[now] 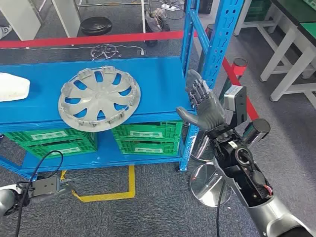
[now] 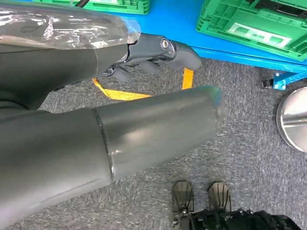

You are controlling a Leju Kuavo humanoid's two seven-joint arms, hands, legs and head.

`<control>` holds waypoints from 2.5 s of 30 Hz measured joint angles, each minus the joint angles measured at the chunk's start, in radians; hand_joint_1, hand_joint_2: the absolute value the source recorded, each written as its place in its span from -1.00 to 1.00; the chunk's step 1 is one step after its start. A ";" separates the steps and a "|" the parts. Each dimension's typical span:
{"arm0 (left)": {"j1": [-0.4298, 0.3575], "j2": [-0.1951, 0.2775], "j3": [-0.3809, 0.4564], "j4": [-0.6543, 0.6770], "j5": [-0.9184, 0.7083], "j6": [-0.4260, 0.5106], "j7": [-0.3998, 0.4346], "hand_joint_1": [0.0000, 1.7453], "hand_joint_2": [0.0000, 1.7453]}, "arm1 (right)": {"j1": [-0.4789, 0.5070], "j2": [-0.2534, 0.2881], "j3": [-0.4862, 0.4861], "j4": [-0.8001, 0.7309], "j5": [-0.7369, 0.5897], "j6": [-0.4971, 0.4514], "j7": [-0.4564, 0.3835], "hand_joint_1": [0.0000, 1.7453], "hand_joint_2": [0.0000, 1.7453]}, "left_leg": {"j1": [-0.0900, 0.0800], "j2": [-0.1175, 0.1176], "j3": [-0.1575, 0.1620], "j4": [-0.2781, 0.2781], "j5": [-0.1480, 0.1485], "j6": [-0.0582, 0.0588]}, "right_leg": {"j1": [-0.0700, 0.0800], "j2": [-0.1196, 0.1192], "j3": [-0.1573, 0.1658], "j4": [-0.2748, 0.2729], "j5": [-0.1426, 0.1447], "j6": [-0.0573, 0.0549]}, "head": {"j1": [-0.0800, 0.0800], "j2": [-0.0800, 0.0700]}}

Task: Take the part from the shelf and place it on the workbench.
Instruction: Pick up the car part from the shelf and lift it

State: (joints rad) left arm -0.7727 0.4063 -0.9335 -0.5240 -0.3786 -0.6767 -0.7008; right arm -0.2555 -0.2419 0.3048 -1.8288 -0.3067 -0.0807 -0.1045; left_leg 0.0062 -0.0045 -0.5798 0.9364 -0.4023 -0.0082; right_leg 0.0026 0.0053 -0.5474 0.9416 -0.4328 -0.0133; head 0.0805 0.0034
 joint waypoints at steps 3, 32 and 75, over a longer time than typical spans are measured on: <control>-0.002 0.000 -0.004 0.001 0.012 -0.001 0.000 -1.00 -1.00 | 0.004 0.001 -0.004 -0.007 0.002 -0.005 0.000 -1.00 1.00 | 0.000 0.000 0.000 0.000 0.000 0.000 | 0.000 0.000 0.000 0.000 0.000 0.000 | 0.000 0.000; -0.038 -0.023 -0.060 0.024 0.055 -0.058 0.000 -1.00 -1.00 | 0.001 0.010 -0.038 -0.026 0.056 -0.002 0.076 -1.00 1.00 | 0.000 0.001 0.000 0.000 0.000 0.000 | 0.000 0.001 0.000 0.000 0.000 0.000 | 0.000 0.000; -0.024 -0.068 -0.093 0.097 -0.022 -0.113 0.000 -1.00 -1.00 | -0.122 -0.084 0.014 0.122 0.230 0.009 0.307 -1.00 1.00 | 0.000 0.000 0.000 0.000 0.000 0.000 | 0.000 0.000 0.000 0.000 0.000 0.000 | 0.000 0.000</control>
State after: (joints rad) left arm -0.7965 0.3378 -1.0266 -0.4269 -0.4007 -0.7900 -0.7008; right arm -0.3774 -0.3261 0.3192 -1.7068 -0.0762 -0.0718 0.2021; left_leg 0.0061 -0.0048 -0.5800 0.9364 -0.4023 -0.0083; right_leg 0.0025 0.0050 -0.5472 0.9418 -0.4329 -0.0133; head 0.0803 0.0034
